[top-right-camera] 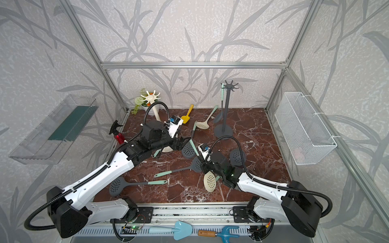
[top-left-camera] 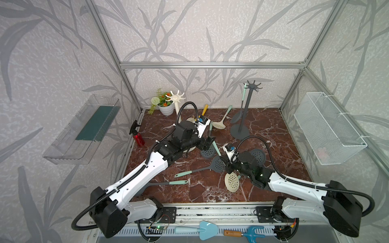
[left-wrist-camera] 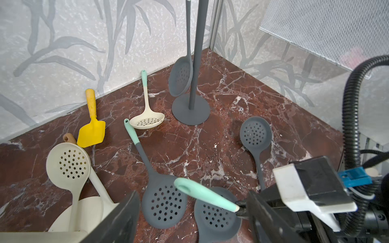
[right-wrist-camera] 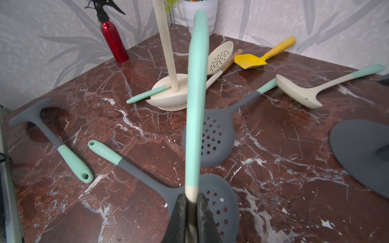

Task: Hang the skimmer on the kitchen utensil rack
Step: Pick up the skimmer from the center of the board.

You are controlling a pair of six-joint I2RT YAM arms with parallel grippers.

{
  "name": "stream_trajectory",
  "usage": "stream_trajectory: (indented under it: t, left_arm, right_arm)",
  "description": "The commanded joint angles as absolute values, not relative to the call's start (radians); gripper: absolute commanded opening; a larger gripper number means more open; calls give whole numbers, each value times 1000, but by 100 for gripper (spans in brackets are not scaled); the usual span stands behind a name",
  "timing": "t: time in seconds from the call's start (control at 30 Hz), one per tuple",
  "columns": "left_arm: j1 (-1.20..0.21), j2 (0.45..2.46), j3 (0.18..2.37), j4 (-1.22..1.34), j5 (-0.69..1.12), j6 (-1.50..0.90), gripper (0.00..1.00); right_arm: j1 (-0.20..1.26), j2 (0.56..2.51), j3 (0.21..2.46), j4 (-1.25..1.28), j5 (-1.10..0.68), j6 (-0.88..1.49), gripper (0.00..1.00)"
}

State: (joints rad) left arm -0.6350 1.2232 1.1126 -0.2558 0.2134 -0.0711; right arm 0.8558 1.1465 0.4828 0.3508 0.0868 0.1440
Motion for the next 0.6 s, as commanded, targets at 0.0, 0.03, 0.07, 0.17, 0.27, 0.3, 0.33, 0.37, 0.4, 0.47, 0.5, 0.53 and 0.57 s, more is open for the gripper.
stream_trajectory:
  t: [0.0,0.03,0.07,0.17,0.27,0.3,0.33,0.37,0.4,0.47,0.5,0.53,0.57]
  left_arm:
    - [-635,1191,1120,-207,227,-165,77]
    - [-637,1192,1103,-174,258,-192,76]
    - [-638,1196,1088,-147,282,-213,76]
    - [-648,1205,1045,-53,291,-319,73]
    - [-680,1213,1006,53,275,-397,72]
    - [-695,1220,995,86,267,-420,72]
    - [-708,1227,991,108,262,-433,72]
    - [-724,1238,988,128,246,-447,72]
    - [-741,1247,986,148,229,-461,71]
    - [-768,1264,983,183,203,-473,70]
    - [-783,1275,984,200,188,-475,70]
    - [-795,1288,987,212,177,-473,69]
    - [-804,1299,990,215,164,-469,68]
  right_arm:
    - [858,1074,448,460,173,156,0]
    - [858,1056,438,475,175,155,0]
    - [859,1043,432,486,181,156,0]
    - [859,1008,420,505,193,147,0]
    - [859,990,420,509,209,141,0]
    - [859,988,422,510,208,134,0]
    - [859,986,425,509,206,130,0]
    - [859,984,428,507,202,127,0]
    - [859,982,429,508,197,126,0]
    - [859,979,433,508,194,125,0]
    - [859,976,435,506,189,124,0]
    - [858,973,439,500,186,124,0]
    - [859,970,442,497,183,125,0]
